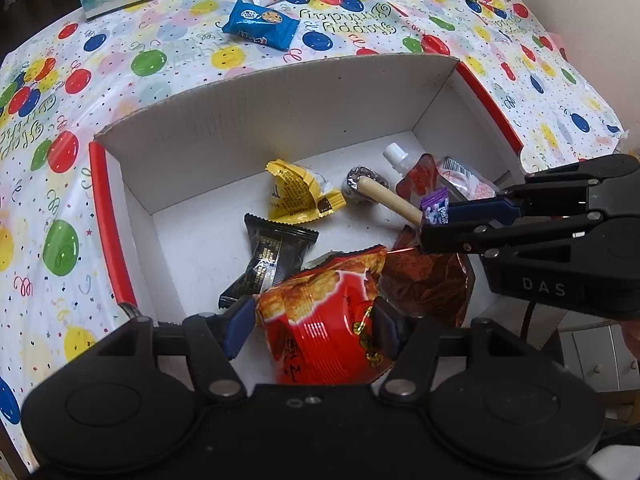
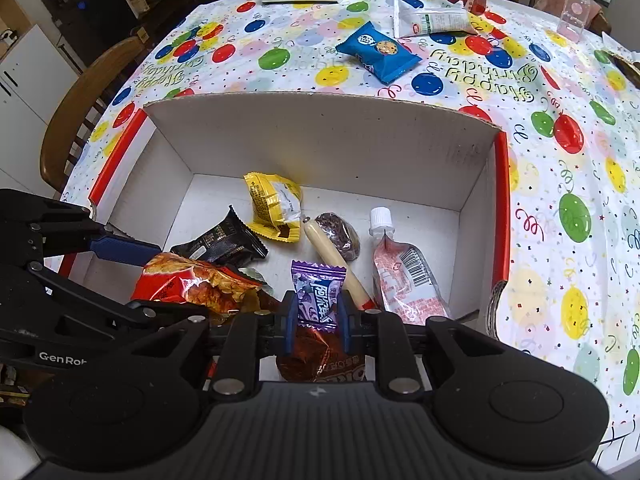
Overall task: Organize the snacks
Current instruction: 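Lower both held snacks into the white box and open both tools, then move both tools back over the remaining snacks on the table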
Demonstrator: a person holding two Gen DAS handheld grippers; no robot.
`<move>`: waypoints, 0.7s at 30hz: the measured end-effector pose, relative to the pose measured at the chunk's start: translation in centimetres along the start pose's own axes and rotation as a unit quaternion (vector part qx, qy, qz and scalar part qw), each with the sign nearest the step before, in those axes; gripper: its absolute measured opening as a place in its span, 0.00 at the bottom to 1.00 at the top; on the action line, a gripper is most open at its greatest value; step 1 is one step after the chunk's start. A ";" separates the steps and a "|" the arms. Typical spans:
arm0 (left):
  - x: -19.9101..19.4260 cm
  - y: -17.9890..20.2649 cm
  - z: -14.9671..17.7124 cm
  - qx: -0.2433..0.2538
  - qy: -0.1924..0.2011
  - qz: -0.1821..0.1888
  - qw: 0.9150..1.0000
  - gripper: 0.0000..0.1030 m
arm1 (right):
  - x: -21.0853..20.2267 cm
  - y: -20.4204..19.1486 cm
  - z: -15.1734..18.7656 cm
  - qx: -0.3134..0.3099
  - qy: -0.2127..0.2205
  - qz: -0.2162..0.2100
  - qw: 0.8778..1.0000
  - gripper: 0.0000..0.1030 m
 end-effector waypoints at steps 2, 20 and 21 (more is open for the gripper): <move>-0.1 0.1 0.1 0.001 0.003 -0.003 1.000 0.64 | -0.1 0.0 0.0 0.001 0.000 0.001 1.000 0.20; -4.7 0.0 -2.1 -0.009 0.086 -0.007 0.996 0.84 | -4.8 -0.5 -2.0 -0.004 0.049 -0.003 0.999 0.54; -4.9 0.0 -2.3 -0.010 0.091 -0.008 0.996 0.84 | -5.0 -0.5 -2.3 -0.003 0.052 -0.005 0.999 0.54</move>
Point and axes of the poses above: each gripper's, at about its wrist camera, not at the fingertips, and x roughly the way its jaws point, y to its right, z to its underside, the point moved 2 cm from there along x, roughly the way its jaws point, and after that the axes turned 15 degrees about y, right-handed, at the moved point
